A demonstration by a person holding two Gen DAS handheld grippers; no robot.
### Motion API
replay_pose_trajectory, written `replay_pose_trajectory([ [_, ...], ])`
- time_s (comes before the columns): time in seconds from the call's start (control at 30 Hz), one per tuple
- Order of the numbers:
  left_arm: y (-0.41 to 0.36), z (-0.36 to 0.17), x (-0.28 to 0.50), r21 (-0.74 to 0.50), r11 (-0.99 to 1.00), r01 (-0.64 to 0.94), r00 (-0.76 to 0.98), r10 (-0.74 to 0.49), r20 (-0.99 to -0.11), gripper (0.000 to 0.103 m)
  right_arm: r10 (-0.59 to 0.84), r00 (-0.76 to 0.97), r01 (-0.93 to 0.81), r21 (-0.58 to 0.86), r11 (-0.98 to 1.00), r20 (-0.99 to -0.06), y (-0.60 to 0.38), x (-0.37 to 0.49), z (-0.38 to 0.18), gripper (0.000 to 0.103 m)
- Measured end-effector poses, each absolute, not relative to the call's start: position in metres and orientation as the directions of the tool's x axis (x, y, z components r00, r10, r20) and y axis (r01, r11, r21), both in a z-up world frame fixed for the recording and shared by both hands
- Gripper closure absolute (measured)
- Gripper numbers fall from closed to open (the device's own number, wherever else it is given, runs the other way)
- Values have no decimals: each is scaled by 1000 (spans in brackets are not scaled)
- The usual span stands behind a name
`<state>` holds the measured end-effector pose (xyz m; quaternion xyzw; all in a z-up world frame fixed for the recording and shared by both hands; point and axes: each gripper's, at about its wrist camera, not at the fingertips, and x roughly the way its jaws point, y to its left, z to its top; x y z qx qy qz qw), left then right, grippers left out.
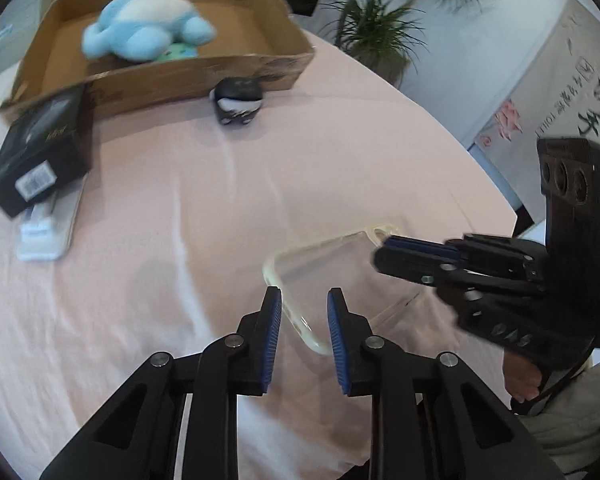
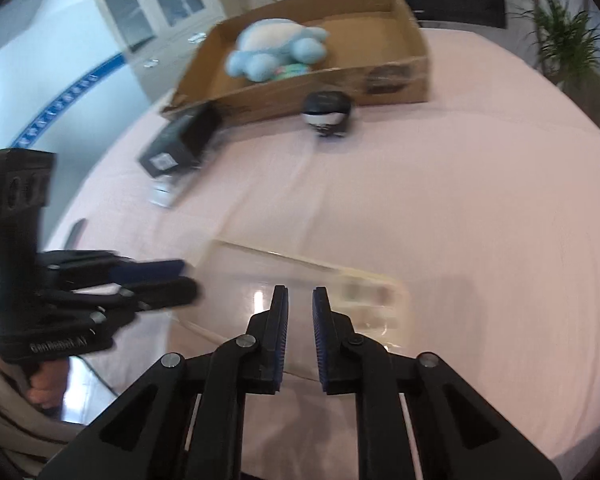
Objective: Organize objects
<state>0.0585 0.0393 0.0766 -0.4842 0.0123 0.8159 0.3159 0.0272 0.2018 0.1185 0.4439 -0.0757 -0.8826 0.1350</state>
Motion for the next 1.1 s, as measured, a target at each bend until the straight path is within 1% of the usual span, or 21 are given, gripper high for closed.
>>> replay_pose_trajectory([
  [0.07, 45, 78, 58, -214, -823, -527, -371, 449, -813, 82, -211, -594, 178, 128, -976, -777, 187, 24, 122, 92],
  [0.13, 37, 76, 54, -237, -829, -507, -367, 456, -811, 82, -218, -592, 188, 130, -973, -776, 189, 24, 122, 90],
  [0.17, 30, 74, 52, -251, -836, -488, -367, 458, -810, 82, -224, -594, 183, 141, -973, -773, 194, 25, 122, 81],
  [0.2, 24, 72, 50, -260, -842, -473, -367, 457, -810, 80, -218, -597, 172, 142, -975, -772, 202, 27, 120, 66],
  [0.23, 19, 70, 48, -272, -845, -460, -363, 459, -811, 74, -212, -601, 163, 141, -976, -771, 208, 29, 119, 54],
  [0.27, 14, 66, 46, -285, -847, -448, -356, 461, -813, 66, -208, -606, 154, 143, -978, -768, 215, 31, 117, 31],
  [0.3, 9, 61, 47, -297, -848, -439, -348, 465, -814, 62, -207, -612, 148, 147, -978, -763, 224, 35, 115, 24],
  [0.37, 9, 56, 51, -309, -834, -457, -321, 479, -817, 50, -234, -593, 177, 159, -971, -770, 234, 42, 108, 24],
  [0.5, 34, 55, 70, -282, -768, -575, -286, 512, -810, 39, -205, -557, 222, 93, -971, -805, 235, 48, 89, 24],
  [0.57, 47, 55, 77, -254, -742, -621, -286, 515, -808, 28, -203, -544, 206, 104, -973, -814, 239, 45, 83, 23],
  [0.63, 55, 53, 82, -216, -737, -640, -294, 494, -818, 27, -224, -559, 189, 140, -972, -798, 244, 44, 82, 22],
  [0.73, 57, 45, 80, -201, -734, -649, -281, 477, -833, 27, -258, -565, 207, 168, -964, -784, 241, 40, 83, 21],
  [0.83, 61, 37, 79, -143, -736, -662, -293, 430, -854, 27, -330, -532, 337, 162, -927, -780, 230, 45, 82, 21],
  [0.9, 64, 37, 81, -120, -714, -690, -295, 429, -854, 27, -342, -513, 406, 128, -905, -787, 226, 46, 82, 21],
  [0.93, 66, 37, 82, -116, -702, -703, -290, 432, -854, 27, -335, -512, 424, 106, -899, -791, 226, 47, 82, 21],
  [1.03, 75, 34, 86, -51, -670, -741, -313, 411, -856, 25, -303, -513, 464, 37, -885, -803, 225, 43, 79, 20],
  [1.1, 80, 31, 85, -7, -656, -755, -332, 391, -858, 22, -314, -503, 505, 20, -863, -805, 222, 40, 77, 17],
])
